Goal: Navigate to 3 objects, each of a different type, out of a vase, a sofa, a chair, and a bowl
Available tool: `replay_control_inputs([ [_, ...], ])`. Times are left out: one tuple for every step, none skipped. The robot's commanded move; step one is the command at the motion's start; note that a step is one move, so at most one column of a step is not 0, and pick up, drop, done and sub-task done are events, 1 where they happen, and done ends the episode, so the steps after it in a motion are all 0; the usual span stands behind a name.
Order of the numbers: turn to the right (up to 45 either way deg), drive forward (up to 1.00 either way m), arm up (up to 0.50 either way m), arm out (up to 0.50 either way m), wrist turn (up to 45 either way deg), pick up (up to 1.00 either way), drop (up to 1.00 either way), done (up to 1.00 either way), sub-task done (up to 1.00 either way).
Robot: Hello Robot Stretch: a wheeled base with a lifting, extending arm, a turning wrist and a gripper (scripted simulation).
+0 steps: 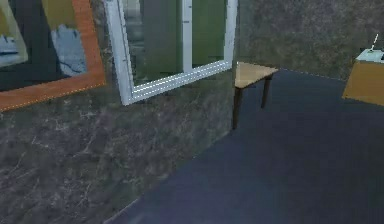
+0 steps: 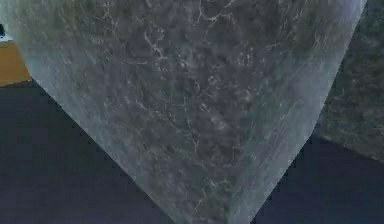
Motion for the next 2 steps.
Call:
replay_control_inputs([
  [45.0,0.00,0.00,0.00,0.0,0.00,0.00,0.00,0.00],
  [0.0,1.00,0.00,0.00,0.0,0.00,0.00,0.00,0.00],
])
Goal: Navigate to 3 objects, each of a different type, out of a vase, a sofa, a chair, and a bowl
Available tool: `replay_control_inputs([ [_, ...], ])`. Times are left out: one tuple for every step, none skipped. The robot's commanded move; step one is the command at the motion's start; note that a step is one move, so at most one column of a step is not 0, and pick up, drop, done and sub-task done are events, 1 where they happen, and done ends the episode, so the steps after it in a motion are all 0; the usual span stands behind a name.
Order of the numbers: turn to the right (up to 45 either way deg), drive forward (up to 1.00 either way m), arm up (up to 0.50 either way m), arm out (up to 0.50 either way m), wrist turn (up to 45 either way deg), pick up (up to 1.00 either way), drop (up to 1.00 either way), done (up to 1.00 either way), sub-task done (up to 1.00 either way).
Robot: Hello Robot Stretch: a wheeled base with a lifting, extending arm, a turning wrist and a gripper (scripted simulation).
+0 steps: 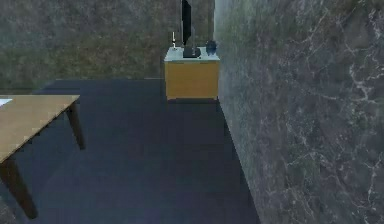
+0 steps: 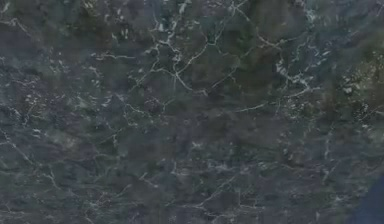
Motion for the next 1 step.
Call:
replay_control_inputs([
  [0.0,1.00,0.00,0.00,0.0,0.00,0.00,0.00,0.00],
])
